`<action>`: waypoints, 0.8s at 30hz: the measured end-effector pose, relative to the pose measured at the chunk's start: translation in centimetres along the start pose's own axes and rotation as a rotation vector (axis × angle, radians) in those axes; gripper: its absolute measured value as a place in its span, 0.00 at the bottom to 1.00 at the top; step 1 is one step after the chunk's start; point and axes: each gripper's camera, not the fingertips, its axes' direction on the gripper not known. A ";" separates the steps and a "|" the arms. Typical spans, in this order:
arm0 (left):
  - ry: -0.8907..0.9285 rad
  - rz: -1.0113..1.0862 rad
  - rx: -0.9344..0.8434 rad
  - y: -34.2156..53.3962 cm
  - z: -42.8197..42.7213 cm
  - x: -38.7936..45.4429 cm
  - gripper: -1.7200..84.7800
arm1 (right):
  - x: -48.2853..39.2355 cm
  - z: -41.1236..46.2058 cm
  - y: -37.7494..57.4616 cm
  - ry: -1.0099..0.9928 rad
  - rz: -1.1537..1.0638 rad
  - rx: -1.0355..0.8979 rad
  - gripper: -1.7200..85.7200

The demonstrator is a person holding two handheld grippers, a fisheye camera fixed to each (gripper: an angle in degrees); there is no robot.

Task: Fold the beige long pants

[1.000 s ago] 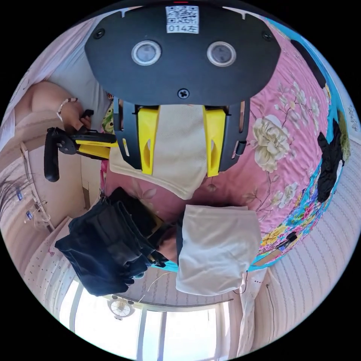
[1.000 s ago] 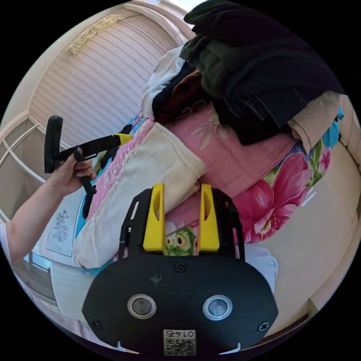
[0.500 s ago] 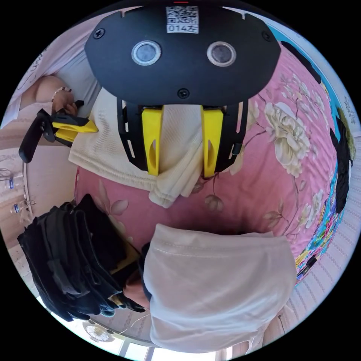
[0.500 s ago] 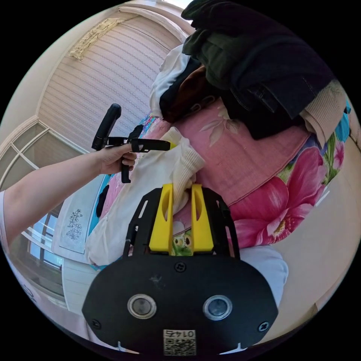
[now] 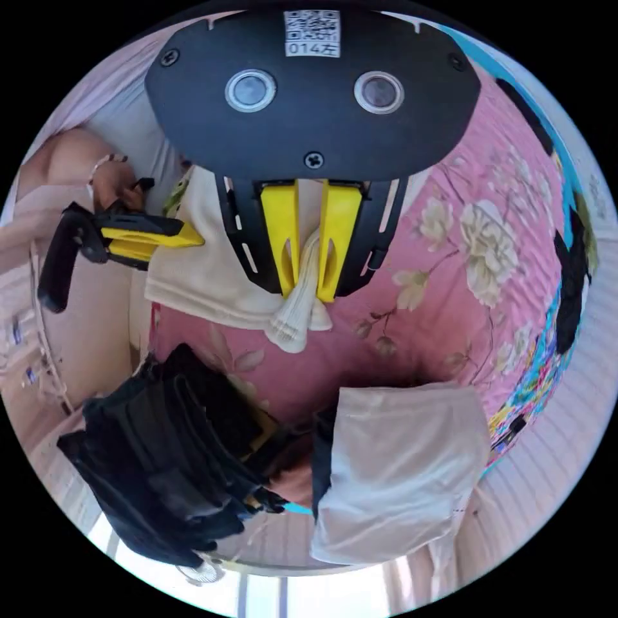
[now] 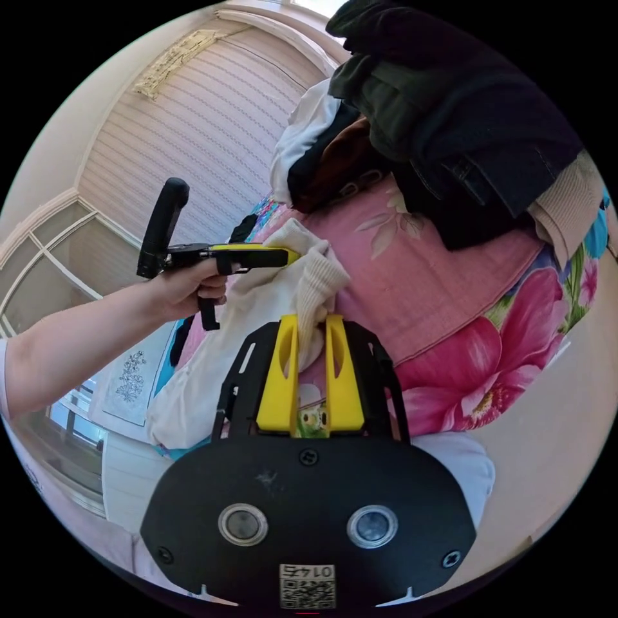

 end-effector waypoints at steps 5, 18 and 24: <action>0.034 -0.112 0.163 10.1 -7.1 0.0 0.07 | -2.6 -0.3 0.3 0.003 -0.062 -0.007 0.10; 0.104 -0.441 0.541 40.1 -27.0 -9.7 0.08 | -22.5 -3.3 2.2 -0.390 -0.466 -0.336 0.09; -0.010 -0.586 0.735 53.8 -35.9 -15.2 0.08 | -38.0 0.3 3.5 -0.540 -0.699 -0.401 0.08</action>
